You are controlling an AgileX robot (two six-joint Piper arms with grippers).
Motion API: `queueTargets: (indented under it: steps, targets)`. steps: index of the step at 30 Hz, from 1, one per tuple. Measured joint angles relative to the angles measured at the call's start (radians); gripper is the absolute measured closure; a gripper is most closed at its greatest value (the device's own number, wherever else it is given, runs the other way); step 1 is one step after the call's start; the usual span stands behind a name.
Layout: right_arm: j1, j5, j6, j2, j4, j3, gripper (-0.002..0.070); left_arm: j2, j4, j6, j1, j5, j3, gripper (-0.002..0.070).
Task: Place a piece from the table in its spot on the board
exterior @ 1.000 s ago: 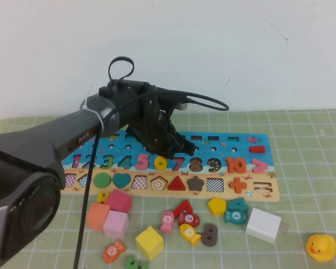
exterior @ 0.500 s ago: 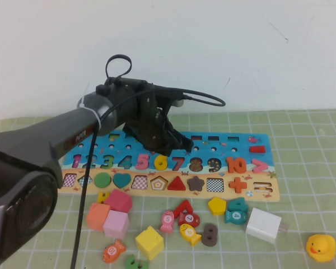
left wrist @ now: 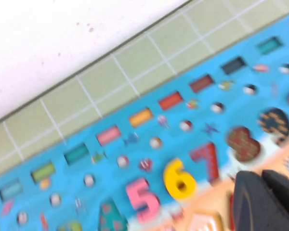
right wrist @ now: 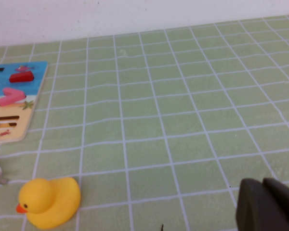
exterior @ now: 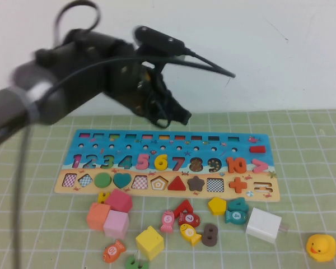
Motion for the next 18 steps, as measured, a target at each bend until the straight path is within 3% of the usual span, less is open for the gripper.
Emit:
queueTargets:
  steps: [10,18]
  targets:
    - [0.000,0.000,0.000,0.000,0.000,0.000,0.0678,-0.523,0.009,-0.079,-0.011,-0.168,0.559,0.0676]
    - [0.000,0.000,0.000,0.000,0.000,0.000,0.0678,-0.890,0.009,-0.097,-0.011,-0.170,0.833,0.0676]
